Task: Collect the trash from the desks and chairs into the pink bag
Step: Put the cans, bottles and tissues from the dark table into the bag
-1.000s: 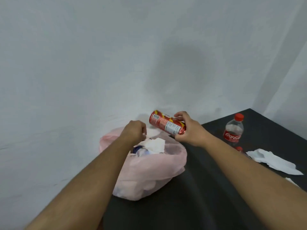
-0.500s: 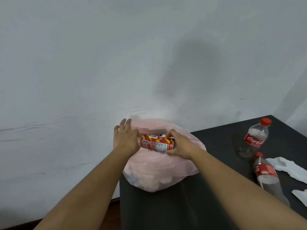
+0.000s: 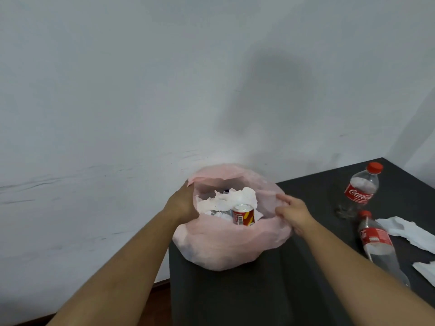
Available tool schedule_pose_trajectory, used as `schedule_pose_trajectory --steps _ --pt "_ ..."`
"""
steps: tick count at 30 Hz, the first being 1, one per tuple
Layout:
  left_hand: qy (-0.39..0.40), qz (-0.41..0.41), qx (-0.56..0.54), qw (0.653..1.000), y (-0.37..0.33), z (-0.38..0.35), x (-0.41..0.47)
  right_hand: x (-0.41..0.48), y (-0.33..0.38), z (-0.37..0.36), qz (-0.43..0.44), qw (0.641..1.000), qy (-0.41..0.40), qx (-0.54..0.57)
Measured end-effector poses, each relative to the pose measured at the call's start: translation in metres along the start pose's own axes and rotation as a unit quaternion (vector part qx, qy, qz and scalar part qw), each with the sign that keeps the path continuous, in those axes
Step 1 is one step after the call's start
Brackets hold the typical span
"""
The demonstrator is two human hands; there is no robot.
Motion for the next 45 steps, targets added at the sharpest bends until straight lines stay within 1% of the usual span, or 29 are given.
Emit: schedule_pose_trajectory --steps 2,4,6,8,11,14,17,19,22,25,27,29,31,33,35,37,39,42,45 --pt "-0.017 -0.015 -0.022 1.0 -0.014 0.009 0.001 -0.003 0.022 0.009 0.03 0.999 -0.014 0.034" --pt "-0.021 -0.022 -0.028 0.999 -0.028 0.014 0.001 -0.01 0.046 0.02 0.069 0.997 -0.018 0.041" --pt "-0.009 -0.028 -0.021 0.999 -0.041 0.015 0.0 -0.019 0.065 0.03 0.1 0.994 -0.023 0.026" --pt "0.021 -0.031 0.001 0.999 -0.049 0.009 -0.003 -0.027 0.073 0.04 0.116 0.993 -0.034 0.0" --pt "0.052 -0.033 0.029 0.998 -0.054 -0.003 -0.005 -0.034 0.063 0.056 0.109 0.991 -0.049 -0.066" --pt "0.039 -0.056 0.04 0.997 -0.064 -0.01 -0.007 -0.04 0.032 0.069 0.086 0.984 -0.05 -0.15" --pt "0.037 -0.055 0.055 0.996 -0.07 -0.017 -0.007 -0.044 0.002 0.083 0.06 0.981 -0.055 -0.174" --pt "0.042 -0.044 0.073 0.995 -0.074 -0.02 -0.008 -0.047 -0.006 0.091 0.055 0.981 -0.058 -0.176" --pt "0.016 -0.013 0.133 0.991 -0.087 -0.01 -0.011 -0.049 -0.003 0.101 0.082 0.978 -0.054 -0.184" --pt "-0.04 0.045 0.222 0.973 -0.107 0.01 -0.017 -0.056 0.004 0.11 0.109 0.976 -0.033 -0.185" --pt "-0.064 0.045 0.242 0.967 -0.133 0.016 -0.019 -0.061 0.005 0.123 0.123 0.975 -0.032 -0.182" --pt "-0.075 0.008 0.241 0.968 -0.168 0.014 -0.018 -0.064 0.0 0.146 0.122 0.975 -0.062 -0.174" --pt "-0.089 -0.05 0.223 0.97 -0.206 0.01 -0.017 -0.065 -0.01 0.174 0.102 0.977 -0.109 -0.155" --pt "-0.1 -0.126 0.191 0.968 -0.25 0.0 -0.018 -0.064 -0.023 0.2 0.087 0.977 -0.147 -0.13" --pt "-0.101 -0.2 0.15 0.963 -0.297 -0.017 -0.017 -0.062 -0.037 0.223 0.072 0.973 -0.178 -0.13" --pt "-0.09 -0.241 0.098 0.961 -0.338 -0.035 -0.013 -0.056 -0.055 0.241 0.05 0.967 -0.2 -0.15" --pt "-0.081 -0.262 0.06 0.96 -0.374 -0.053 -0.004 -0.046 -0.081 0.251 0.01 0.963 -0.201 -0.18" --pt "-0.078 -0.295 0.049 0.951 -0.416 -0.076 0.015 -0.033 -0.128 0.246 -0.07 0.963 -0.156 -0.21" --pt "-0.062 -0.299 0.046 0.951 -0.445 -0.088 0.038 -0.031 -0.162 0.233 -0.116 0.957 -0.117 -0.239"
Point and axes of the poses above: each hand's wrist, its own x-axis towards the middle knuckle, its own z-axis out of the back of the hand, y = z × x, the point moved 9 cm from there along x, towards the middle knuckle, and after that the axes turned 2 degrees about -x, right-handed, at the moved point
